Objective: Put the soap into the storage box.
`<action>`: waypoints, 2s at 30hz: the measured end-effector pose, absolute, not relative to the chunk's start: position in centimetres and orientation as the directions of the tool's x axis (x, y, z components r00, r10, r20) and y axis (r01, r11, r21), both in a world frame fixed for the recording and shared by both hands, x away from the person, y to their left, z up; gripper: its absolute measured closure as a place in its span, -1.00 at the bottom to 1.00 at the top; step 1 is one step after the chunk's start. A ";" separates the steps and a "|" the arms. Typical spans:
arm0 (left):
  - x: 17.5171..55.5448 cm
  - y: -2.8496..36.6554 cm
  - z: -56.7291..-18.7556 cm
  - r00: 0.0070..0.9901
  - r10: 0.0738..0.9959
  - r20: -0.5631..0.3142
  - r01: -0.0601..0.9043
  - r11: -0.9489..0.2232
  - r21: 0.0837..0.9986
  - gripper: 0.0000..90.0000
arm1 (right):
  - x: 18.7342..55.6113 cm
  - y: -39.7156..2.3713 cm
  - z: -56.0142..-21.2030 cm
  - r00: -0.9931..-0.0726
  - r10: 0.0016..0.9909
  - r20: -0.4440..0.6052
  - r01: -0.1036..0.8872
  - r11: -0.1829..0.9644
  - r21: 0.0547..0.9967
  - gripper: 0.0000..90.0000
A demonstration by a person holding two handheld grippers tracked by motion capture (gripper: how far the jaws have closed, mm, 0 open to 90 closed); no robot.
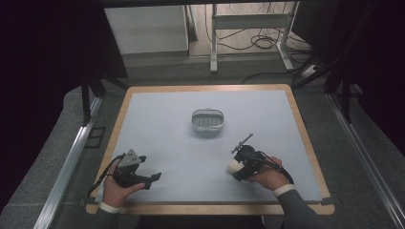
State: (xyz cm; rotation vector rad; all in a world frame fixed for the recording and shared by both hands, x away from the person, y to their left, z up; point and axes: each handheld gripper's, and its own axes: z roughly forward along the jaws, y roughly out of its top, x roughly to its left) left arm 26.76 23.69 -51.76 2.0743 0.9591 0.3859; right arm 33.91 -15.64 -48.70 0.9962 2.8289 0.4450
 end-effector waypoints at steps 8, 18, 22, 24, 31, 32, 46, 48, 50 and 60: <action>26.7 23.7 -51.7 0.667 0.744 -0.053 0.498 -0.391 0.774 -0.76 | 34.3 -15.3 -49.3 -0.771 0.636 -0.010 0.614 0.748 0.251 0.07; 26.7 24.3 -51.5 0.655 0.754 -0.056 0.502 -0.378 0.778 -0.76 | 34.7 -15.0 -49.2 -0.764 0.645 -0.031 0.621 0.747 0.238 0.10; 26.7 24.3 -51.5 0.655 0.754 -0.055 0.502 -0.379 0.777 -0.76 | 34.9 -15.4 -48.9 -0.764 0.644 -0.014 0.623 0.744 0.241 0.10; 26.7 24.3 -51.5 0.656 0.753 -0.056 0.502 -0.380 0.777 -0.76 | 34.9 -15.6 -48.5 -0.761 0.649 -0.011 0.627 0.739 0.247 0.10; 26.7 24.4 -51.5 0.653 0.755 -0.056 0.503 -0.377 0.777 -0.77 | 35.0 -15.8 -47.1 -0.773 0.634 -0.018 0.604 0.745 0.282 0.10; 26.7 24.4 -51.5 0.653 0.755 -0.056 0.503 -0.377 0.777 -0.76 | 35.1 -15.8 -46.9 -0.776 0.630 -0.032 0.595 0.747 0.297 0.10; 26.8 24.1 -51.7 0.654 0.755 -0.057 0.506 -0.379 0.775 -0.77 | 36.5 -15.2 -45.1 -0.792 0.608 -0.046 0.559 0.754 0.344 0.10; 26.7 24.1 -51.6 0.654 0.754 -0.056 0.504 -0.380 0.775 -0.77 | 36.6 -15.2 -45.1 -0.796 0.603 -0.046 0.555 0.758 0.343 0.10; 26.8 24.1 -51.7 0.654 0.754 -0.056 0.506 -0.381 0.774 -0.77 | 36.8 -15.1 -45.1 -0.798 0.600 -0.049 0.552 0.762 0.339 0.10; 26.7 23.8 -51.5 0.656 0.754 -0.041 0.499 -0.393 0.772 -0.77 | 37.5 -14.5 -45.2 -0.809 0.585 -0.055 0.537 0.774 0.337 0.10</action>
